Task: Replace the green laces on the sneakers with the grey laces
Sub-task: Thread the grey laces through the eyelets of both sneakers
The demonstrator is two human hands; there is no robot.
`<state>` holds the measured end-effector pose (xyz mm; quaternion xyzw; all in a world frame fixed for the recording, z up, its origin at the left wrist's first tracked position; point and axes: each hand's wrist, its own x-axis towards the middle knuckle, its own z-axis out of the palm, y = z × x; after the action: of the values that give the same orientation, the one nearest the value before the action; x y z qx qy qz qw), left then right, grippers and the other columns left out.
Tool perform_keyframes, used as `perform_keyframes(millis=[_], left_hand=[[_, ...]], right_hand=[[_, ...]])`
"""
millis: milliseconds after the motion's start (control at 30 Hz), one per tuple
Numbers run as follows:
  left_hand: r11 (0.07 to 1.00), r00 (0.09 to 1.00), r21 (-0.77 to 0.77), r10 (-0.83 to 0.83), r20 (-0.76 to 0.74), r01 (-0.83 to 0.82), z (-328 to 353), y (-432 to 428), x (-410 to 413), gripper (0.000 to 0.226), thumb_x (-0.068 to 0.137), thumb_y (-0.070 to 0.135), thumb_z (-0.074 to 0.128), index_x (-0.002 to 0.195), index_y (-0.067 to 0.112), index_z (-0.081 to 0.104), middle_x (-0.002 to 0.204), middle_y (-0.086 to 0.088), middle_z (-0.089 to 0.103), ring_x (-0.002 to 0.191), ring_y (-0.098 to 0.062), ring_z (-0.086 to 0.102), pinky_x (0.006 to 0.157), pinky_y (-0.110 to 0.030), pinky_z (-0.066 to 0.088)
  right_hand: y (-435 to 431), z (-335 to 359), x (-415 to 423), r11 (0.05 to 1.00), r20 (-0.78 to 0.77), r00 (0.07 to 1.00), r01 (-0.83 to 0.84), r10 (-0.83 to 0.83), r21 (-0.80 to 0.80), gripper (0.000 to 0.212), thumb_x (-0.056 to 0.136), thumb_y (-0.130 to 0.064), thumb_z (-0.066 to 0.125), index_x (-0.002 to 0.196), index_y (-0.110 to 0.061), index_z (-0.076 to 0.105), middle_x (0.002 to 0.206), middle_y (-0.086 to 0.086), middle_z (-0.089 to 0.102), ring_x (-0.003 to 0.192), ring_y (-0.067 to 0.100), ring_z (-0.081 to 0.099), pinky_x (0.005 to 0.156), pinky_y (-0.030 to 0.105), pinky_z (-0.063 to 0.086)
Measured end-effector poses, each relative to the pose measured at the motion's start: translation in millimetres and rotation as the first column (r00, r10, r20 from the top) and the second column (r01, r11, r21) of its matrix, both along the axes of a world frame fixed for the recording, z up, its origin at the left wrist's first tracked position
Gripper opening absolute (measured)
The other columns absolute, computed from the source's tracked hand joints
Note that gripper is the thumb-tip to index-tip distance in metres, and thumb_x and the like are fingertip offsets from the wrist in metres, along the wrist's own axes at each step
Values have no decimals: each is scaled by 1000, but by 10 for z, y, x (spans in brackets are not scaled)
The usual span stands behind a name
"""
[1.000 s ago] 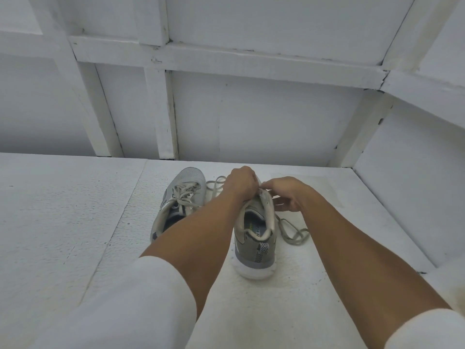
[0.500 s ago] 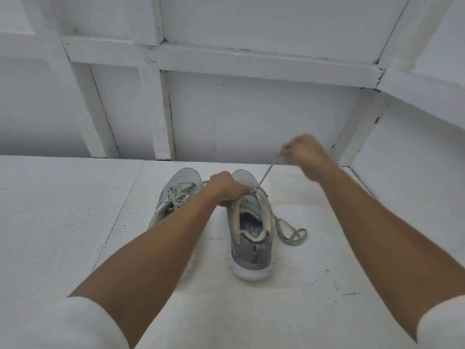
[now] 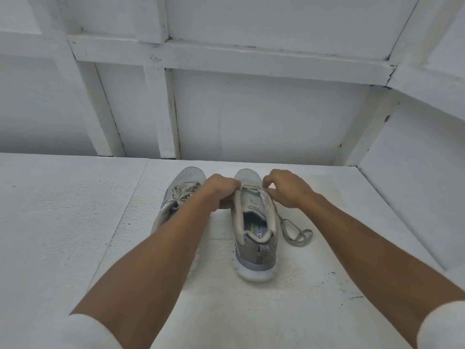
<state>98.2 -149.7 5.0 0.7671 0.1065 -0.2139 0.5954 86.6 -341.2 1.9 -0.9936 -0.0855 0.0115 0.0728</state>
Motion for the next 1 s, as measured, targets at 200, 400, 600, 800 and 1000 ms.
perform_keyframes(millis=[200, 400, 600, 800, 1000], left_hand=[[1000, 1000, 1, 24, -5, -24, -40, 18, 22, 12, 86, 6, 60, 75, 5, 56, 69, -12, 58, 55, -21, 58, 57, -29, 53], [1000, 1000, 17, 24, -4, -24, -14, 0, 7, 11, 86, 6, 59, 76, 6, 56, 73, -12, 59, 56, -20, 58, 52, -28, 54], [997, 1000, 76, -6, 14, 5, 14, 1, 35, 9, 86, 7, 59, 78, 5, 55, 74, -11, 60, 60, -21, 60, 54, -30, 55], [766, 864, 619, -422, 276, 176, 146, -315, 177, 25, 87, 11, 49, 103, 2, 65, 91, -6, 59, 93, -27, 60, 73, -30, 51], [383, 537, 871, -826, 173, 309, 255, -667, 208, 36, 93, 9, 51, 126, 13, 64, 130, -3, 60, 118, -24, 55, 99, -32, 46]], right_hand=[[-119, 505, 183, 109, -145, 905, 204, -399, 973, 23, 90, -8, 47, 71, -18, 54, 78, -3, 66, 52, 9, 48, 45, 22, 32], [-431, 1052, 299, -592, -212, 891, -76, -402, 802, 20, 75, -2, 41, 65, -19, 38, 59, -2, 54, 41, 13, 29, 44, 20, 19], [-440, 1223, 233, -295, -123, 883, -18, -452, 955, 20, 86, -14, 47, 66, -19, 44, 62, -2, 58, 45, 11, 36, 43, 21, 23], [-160, 1239, -78, 169, 73, 899, 1, -431, 986, 23, 88, -19, 54, 65, -21, 51, 50, -9, 50, 58, 12, 48, 54, 27, 35], [19, 1113, -517, 295, 10, 950, 87, -312, 952, 27, 96, -18, 52, 69, -18, 45, 59, 0, 50, 49, 17, 48, 50, 27, 40]])
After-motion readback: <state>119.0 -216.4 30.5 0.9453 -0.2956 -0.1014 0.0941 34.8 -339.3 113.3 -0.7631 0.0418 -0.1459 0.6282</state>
